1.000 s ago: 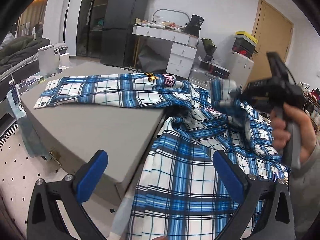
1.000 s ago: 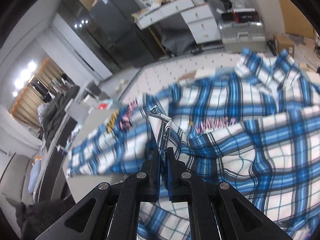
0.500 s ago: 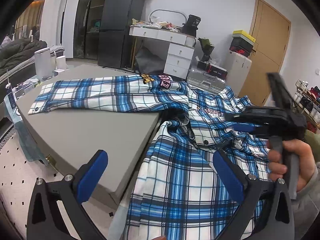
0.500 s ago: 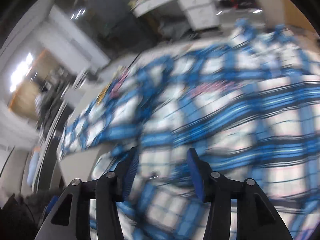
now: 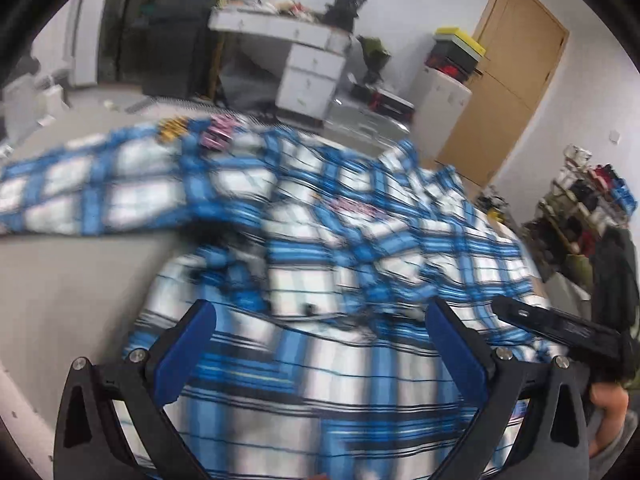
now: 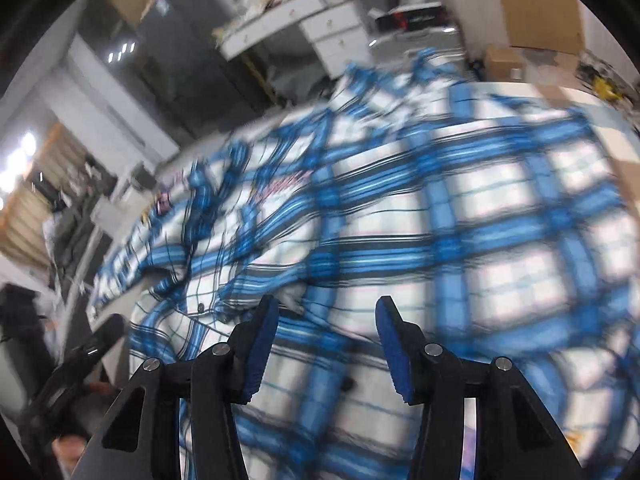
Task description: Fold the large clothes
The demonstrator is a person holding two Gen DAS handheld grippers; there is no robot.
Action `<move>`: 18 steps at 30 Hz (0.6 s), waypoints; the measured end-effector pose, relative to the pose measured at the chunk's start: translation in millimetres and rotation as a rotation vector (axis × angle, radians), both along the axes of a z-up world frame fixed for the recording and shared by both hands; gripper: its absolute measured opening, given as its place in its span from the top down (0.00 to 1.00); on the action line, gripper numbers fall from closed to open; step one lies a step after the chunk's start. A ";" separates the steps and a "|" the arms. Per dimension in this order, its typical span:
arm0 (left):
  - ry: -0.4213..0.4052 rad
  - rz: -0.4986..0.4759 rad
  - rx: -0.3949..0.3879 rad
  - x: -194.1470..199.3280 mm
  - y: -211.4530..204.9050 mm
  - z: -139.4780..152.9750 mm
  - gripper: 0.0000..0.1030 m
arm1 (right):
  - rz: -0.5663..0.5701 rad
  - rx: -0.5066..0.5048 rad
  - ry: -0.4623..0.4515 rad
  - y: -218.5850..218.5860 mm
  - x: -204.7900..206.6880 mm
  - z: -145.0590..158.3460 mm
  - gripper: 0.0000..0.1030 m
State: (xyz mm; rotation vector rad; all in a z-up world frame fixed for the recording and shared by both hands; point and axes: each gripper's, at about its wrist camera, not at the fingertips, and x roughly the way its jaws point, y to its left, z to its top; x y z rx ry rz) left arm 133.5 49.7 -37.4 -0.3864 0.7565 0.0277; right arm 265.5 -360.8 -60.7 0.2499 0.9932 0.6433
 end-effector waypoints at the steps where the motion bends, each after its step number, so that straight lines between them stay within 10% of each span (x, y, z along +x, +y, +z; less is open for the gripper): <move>1: -0.001 -0.016 -0.008 3.3 -6.4 -1.1 0.09 | -0.031 0.009 0.005 -15.3 0.1 2.5 0.51; 7: 0.071 -0.091 -0.076 19.5 -32.9 -13.6 0.37 | -0.236 0.099 0.135 -112.3 9.3 -26.6 0.51; 18: 0.268 0.025 -0.237 47.5 -26.7 -41.9 0.39 | -0.366 0.247 0.297 -138.0 40.4 -64.0 0.51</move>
